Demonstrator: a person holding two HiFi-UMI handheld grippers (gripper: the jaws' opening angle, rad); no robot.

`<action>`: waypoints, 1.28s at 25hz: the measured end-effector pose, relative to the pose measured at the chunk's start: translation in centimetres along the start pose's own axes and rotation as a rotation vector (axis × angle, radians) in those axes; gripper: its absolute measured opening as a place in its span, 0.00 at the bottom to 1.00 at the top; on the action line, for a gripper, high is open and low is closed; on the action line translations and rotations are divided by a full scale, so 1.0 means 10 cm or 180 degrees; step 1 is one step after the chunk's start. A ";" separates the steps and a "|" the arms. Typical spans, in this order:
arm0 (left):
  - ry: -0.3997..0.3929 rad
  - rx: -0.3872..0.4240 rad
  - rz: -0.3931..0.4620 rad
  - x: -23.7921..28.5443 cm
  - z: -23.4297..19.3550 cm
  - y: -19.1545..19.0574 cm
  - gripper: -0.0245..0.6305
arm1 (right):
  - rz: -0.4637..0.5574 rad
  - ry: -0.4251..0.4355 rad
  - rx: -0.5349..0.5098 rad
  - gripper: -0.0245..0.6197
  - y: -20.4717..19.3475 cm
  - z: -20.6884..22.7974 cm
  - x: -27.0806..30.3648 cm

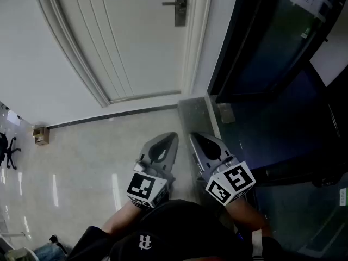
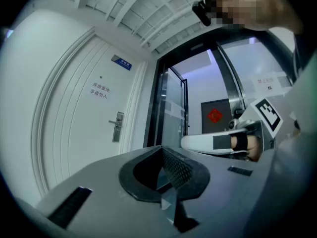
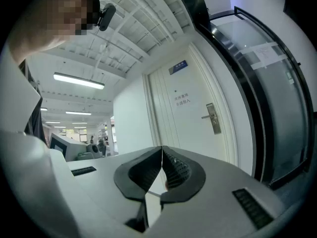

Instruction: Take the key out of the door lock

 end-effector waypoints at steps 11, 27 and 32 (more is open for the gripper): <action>-0.0209 0.0051 0.0029 0.60 -1.15 0.15 0.05 | 0.0113 -0.0210 -0.0084 0.06 0.23 0.30 1.23; -0.0296 -0.0090 0.0000 1.75 -1.81 0.06 0.05 | 0.0256 -0.0290 -0.0195 0.06 0.44 1.24 2.15; -0.0231 -0.0082 -0.0027 2.39 -2.06 0.03 0.05 | 0.0271 -0.0234 -0.0245 0.06 0.60 1.80 2.55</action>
Point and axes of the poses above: the fingertips, and each gripper's own axes: x forward along the fingers, z to its right, y out of its top, the point moved 4 cm from there along -x, backward along the fingers, and after that the axes turned 3 degrees about x, right-handed, at the moved point
